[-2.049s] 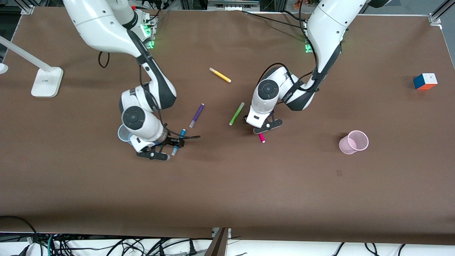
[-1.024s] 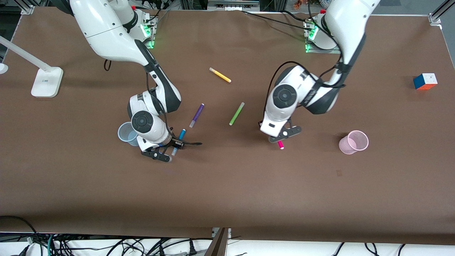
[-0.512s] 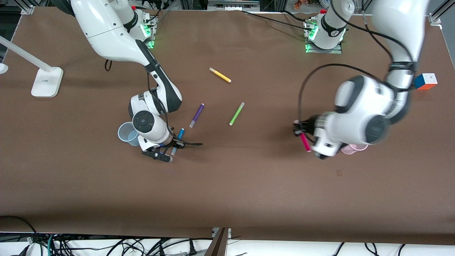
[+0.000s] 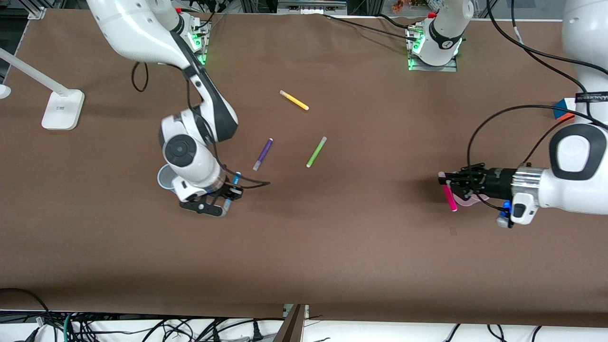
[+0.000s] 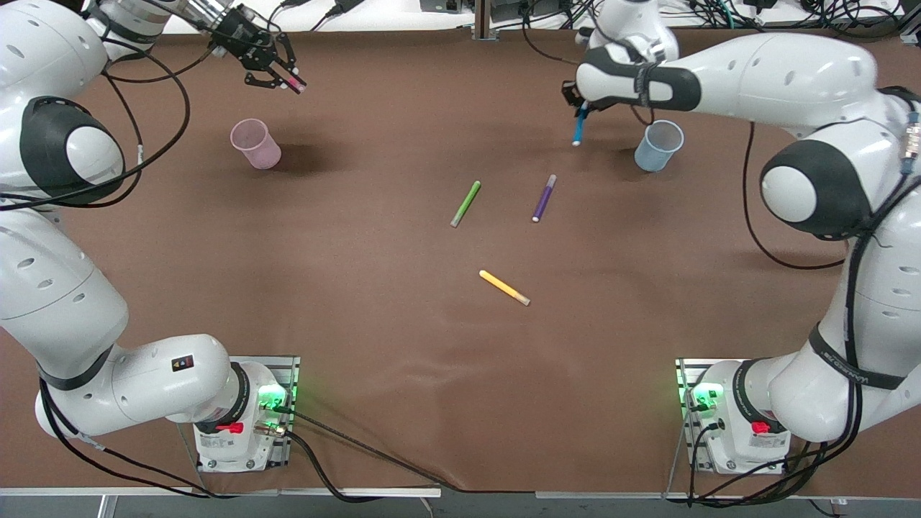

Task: Place pink and blue markers in matching cups
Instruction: 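Carry the pink marker over the pink cup while the right gripper carries blue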

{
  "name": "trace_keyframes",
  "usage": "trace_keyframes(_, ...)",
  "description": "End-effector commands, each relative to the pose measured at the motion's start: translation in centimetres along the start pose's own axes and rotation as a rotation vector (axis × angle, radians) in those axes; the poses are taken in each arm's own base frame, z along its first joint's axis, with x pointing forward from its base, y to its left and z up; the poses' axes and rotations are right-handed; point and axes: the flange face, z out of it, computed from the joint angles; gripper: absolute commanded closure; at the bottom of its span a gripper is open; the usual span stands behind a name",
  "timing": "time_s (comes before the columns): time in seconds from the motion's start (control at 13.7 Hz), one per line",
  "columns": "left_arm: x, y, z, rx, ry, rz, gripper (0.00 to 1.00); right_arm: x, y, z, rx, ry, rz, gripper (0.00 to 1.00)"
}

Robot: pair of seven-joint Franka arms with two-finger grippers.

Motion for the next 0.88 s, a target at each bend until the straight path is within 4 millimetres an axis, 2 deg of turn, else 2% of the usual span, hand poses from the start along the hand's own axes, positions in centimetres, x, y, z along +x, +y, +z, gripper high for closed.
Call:
trace_keyframes(0.0,1.4,-1.5,-1.5,-0.066,-0.086,0.002,0.95,0.6,5.0,-4.5,-0.101,-0.006,-0.048,1.0)
trace_keyframes(0.22,1.2,-4.1,-3.9,-0.075,-0.161,-0.015,0.95,1.0,9.5,-6.7,-0.153,-0.004,0.008,1.0)
trace_keyframes(0.51,1.5,-7.7,-4.6,-0.047,-0.284,-0.046,0.95,1.1,14.0,-5.5,0.056,-0.048,0.24,1.0)
trace_keyframes(0.59,2.2,-8.2,-4.2,-0.045,-0.294,-0.057,0.95,1.3,15.0,-5.6,0.071,-0.053,0.264,1.0)
trace_keyframes(0.73,5.2,-10.8,-3.3,-0.074,-0.331,-0.087,0.94,1.8,16.4,-5.7,0.186,-0.102,0.358,1.0)
trace_keyframes(0.8,6.1,-11.4,-2.4,-0.083,-0.349,-0.063,0.94,2.0,17.0,-5.3,0.253,-0.133,0.386,1.0)
